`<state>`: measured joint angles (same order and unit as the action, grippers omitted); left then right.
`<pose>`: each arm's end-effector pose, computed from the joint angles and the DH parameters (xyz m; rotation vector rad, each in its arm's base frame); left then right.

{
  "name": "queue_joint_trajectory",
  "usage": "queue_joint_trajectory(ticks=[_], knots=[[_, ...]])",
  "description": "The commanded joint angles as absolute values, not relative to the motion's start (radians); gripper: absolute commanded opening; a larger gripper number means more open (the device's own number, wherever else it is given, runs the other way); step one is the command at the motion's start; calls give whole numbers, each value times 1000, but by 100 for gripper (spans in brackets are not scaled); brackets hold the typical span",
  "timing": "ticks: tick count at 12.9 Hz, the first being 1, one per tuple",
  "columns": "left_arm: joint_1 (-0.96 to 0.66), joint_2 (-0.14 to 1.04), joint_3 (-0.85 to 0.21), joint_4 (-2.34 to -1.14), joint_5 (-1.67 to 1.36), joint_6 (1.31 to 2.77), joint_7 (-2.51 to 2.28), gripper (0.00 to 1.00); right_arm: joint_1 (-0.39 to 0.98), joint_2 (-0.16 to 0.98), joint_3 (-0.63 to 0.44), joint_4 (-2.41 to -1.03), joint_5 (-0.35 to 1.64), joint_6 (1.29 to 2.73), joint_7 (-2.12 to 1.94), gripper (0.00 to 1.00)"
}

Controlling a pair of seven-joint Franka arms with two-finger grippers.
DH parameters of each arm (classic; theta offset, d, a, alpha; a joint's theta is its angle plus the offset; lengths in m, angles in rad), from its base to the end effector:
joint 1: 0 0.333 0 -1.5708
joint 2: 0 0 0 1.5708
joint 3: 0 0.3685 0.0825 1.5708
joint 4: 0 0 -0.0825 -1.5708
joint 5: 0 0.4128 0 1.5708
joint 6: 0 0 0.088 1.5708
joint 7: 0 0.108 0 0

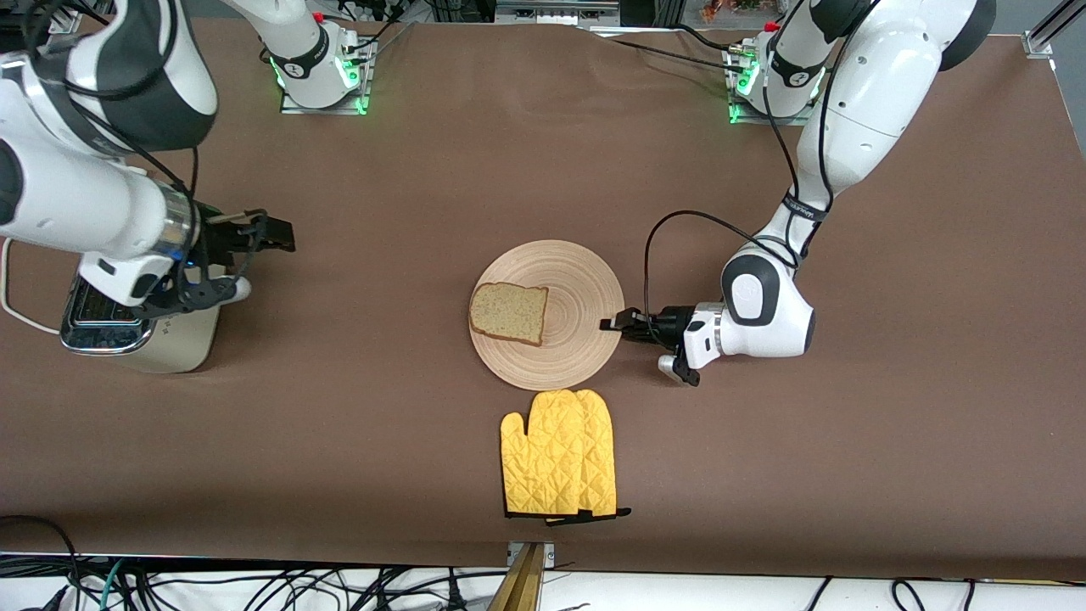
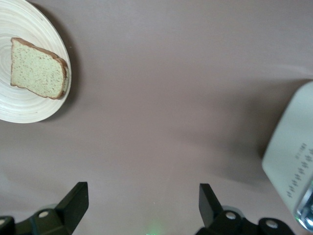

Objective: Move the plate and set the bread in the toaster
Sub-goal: 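Slide the plate with the left gripper while the right gripper reaches out, then grasp the bread slice with the right gripper while the left gripper withdraws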

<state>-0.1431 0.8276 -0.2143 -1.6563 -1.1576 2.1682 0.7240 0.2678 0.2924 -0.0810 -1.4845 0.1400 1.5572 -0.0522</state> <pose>0.6673 -0.2680 0.1463 2.1143 -0.1676 -0.1263 0.6527 0.1460 0.5350 -3.0020 -0.3413 0.3427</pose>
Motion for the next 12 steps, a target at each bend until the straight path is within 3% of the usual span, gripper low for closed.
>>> queue_joint_trajectory(ticks=[1,2,6,9,12], knots=[[-127,819,-212,-1664,-1181,2152,752,34,308,295,-83,-1547,182,1635,-40,100],[-124,810,-209,-1683,-1180,2152,752,99,310,295,-83,-1596,227,1684,-40,100],[-85,766,-199,-1700,-1093,2148,743,100,337,316,-35,-1693,248,1863,-14,100],[6,703,-201,-1692,-845,2131,741,100,396,380,-34,-1697,275,1946,57,100],[112,590,-199,-1683,-552,2014,736,100,463,451,-25,-1727,276,2107,136,100]])
